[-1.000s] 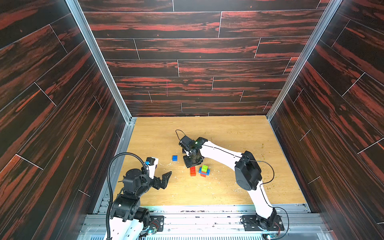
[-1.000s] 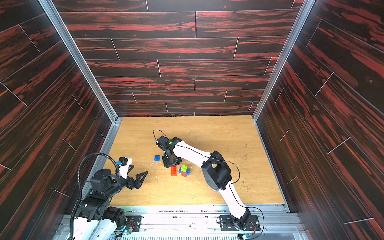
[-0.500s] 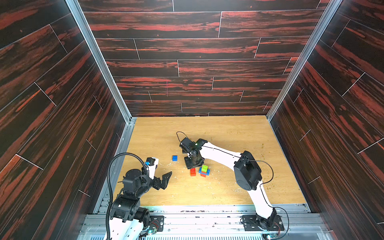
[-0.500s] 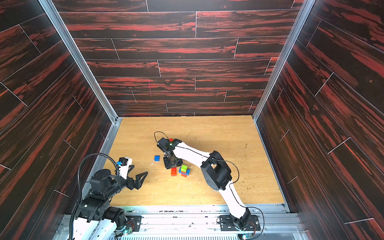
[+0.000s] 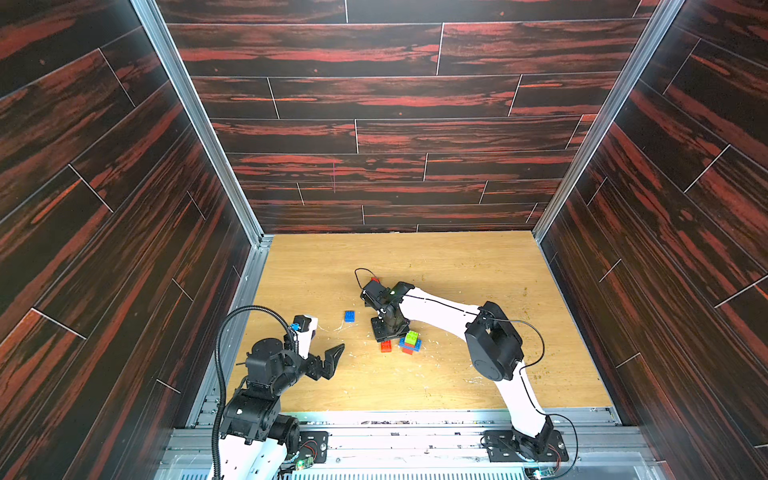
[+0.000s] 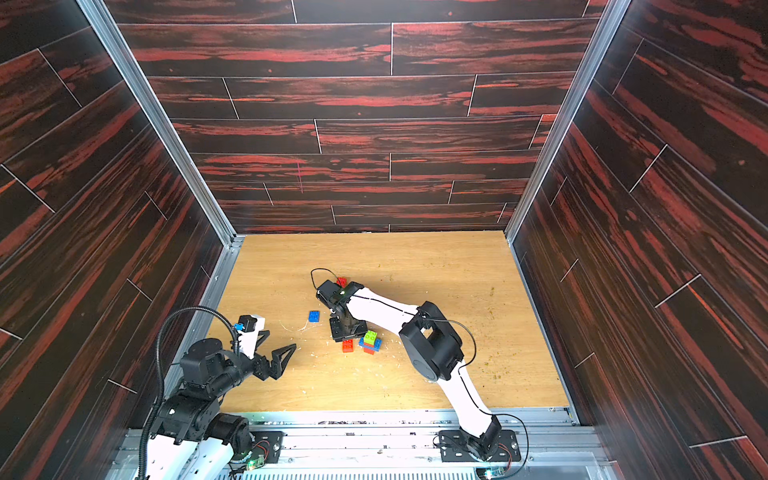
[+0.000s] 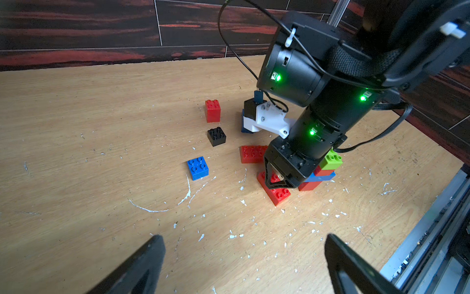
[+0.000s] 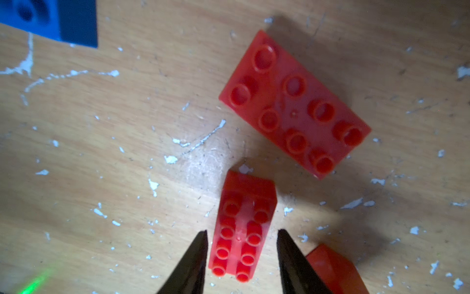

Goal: Assemble the letter f with lego
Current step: Pick up the lego brick from the center of the board.

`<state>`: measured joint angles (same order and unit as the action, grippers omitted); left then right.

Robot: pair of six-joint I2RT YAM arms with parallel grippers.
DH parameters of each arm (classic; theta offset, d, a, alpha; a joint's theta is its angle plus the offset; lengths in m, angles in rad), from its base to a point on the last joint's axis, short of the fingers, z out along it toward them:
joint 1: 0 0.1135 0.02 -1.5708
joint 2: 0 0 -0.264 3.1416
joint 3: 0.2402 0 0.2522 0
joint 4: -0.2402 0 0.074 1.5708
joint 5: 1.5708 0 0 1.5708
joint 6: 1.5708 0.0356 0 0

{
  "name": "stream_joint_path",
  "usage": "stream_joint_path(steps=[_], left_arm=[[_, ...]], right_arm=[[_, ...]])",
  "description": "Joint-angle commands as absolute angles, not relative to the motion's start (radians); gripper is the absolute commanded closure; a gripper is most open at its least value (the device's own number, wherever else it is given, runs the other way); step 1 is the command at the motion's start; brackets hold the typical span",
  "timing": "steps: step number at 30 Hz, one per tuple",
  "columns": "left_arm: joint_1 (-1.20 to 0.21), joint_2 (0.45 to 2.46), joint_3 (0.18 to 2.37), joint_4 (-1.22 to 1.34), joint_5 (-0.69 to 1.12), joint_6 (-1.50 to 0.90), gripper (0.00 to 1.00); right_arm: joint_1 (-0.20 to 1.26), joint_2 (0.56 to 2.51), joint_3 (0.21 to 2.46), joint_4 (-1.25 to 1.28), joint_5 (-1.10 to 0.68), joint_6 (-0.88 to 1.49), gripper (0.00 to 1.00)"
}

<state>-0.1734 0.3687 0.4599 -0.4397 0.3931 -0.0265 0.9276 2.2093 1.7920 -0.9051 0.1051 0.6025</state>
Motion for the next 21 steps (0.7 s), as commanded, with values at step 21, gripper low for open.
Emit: stream_joint_path(steps=[21], left_arm=[[-0.178, 0.357, 0.452, -0.434, 0.397, -0.029, 0.0]], right_arm=[[0.937, 2.297, 1.862, -0.943, 0.086, 0.577, 0.53]])
